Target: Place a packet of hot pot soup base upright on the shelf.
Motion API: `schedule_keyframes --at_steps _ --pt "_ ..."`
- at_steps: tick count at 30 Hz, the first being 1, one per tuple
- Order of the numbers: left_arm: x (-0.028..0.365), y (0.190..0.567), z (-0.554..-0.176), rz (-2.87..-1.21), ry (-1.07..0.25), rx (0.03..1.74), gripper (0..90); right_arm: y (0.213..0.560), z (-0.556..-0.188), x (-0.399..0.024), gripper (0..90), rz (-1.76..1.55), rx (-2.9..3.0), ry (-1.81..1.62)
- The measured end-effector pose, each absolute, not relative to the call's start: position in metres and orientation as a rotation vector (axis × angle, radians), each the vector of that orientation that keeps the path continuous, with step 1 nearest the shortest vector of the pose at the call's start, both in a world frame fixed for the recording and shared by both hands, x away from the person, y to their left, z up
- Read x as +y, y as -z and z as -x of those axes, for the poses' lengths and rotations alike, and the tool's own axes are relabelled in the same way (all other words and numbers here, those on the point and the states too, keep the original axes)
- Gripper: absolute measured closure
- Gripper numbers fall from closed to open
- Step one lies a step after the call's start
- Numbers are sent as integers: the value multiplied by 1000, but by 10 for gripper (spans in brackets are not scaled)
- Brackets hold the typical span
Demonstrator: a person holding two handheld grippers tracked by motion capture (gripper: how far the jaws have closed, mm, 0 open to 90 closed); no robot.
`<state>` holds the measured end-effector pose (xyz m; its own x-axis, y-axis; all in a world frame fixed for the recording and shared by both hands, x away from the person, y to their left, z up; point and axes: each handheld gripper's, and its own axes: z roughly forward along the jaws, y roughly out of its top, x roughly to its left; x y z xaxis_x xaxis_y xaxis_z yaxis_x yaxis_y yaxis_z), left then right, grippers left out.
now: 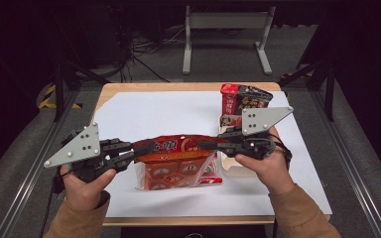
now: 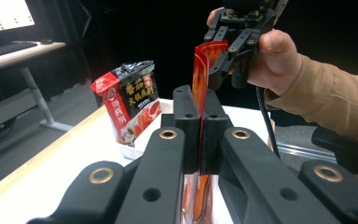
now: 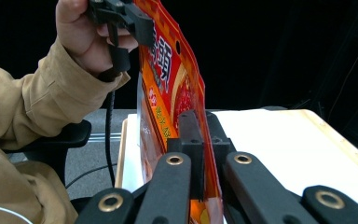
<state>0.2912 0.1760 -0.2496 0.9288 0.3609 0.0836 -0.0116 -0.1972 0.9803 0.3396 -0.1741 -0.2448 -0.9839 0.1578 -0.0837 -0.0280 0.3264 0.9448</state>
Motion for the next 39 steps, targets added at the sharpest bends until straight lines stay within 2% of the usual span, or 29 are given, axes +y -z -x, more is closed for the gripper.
schedule_keyframes --at_steps 7,13,15,16,17,19,22,28,35,39 --pt "176 251 -292 -1718 -343 262 872 230 -331 -175 897 -121 2382 -1715" --pt "175 253 -294 -1696 -320 278 790 219 -326 -178 898 -127 2379 -1688" --pt "175 254 -295 -1689 -321 286 670 217 -326 -178 898 -127 2381 -1689" --pt "175 254 -296 -1687 -352 302 670 216 -326 -179 898 -126 2379 -1692" --pt "174 255 -296 -1687 -356 315 602 214 -326 -181 898 -127 2377 -1690" --pt "174 256 -298 -1695 -323 340 554 211 -326 -182 899 -130 2375 -1691" --pt "174 258 -303 -1717 -306 374 415 204 -326 -185 898 -147 2361 -1666" --pt "178 265 -313 -1739 -370 409 324 193 -326 -190 898 -176 2342 -1637" --pt "187 269 -323 -1745 -363 450 304 184 -329 -198 898 -206 2323 -1633" --pt "192 275 -332 -1767 -390 478 263 178 -332 -206 898 -248 2299 -1634"
